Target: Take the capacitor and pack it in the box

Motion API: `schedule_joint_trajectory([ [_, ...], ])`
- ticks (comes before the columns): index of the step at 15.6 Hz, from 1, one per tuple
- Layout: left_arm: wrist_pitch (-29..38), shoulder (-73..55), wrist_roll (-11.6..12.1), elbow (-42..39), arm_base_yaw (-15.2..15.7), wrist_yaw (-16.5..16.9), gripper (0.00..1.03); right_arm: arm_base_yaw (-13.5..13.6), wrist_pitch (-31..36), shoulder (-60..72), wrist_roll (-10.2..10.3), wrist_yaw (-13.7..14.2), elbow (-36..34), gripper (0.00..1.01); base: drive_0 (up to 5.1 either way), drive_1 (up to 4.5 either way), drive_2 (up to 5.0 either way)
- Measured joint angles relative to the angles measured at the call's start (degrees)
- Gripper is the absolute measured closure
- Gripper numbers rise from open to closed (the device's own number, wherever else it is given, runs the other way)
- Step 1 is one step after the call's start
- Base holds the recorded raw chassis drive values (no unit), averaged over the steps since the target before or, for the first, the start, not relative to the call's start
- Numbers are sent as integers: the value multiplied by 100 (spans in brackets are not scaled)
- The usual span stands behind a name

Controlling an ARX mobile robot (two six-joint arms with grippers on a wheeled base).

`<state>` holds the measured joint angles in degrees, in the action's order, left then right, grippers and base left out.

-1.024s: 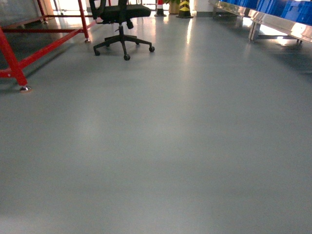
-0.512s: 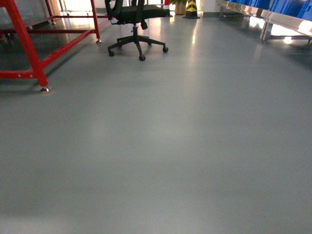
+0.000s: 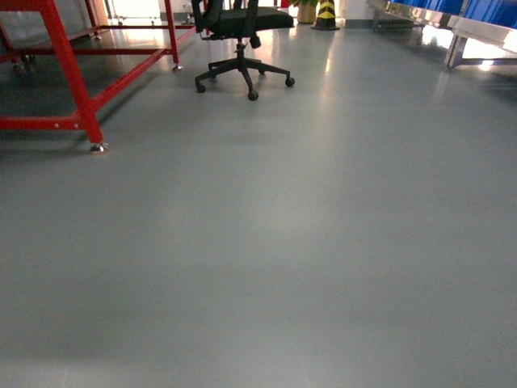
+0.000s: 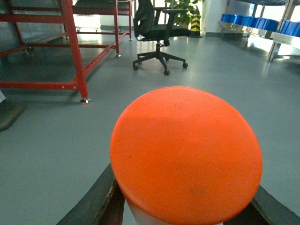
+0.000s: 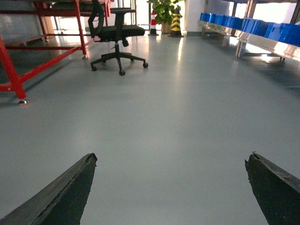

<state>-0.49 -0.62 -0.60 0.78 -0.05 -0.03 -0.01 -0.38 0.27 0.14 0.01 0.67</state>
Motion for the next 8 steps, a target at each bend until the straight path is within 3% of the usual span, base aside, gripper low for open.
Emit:
schedule_joint_trajectory([
  [8, 15, 0, 2, 0, 0, -20, 59, 0, 24, 0, 0, -9, 0, 3, -509, 237, 237],
])
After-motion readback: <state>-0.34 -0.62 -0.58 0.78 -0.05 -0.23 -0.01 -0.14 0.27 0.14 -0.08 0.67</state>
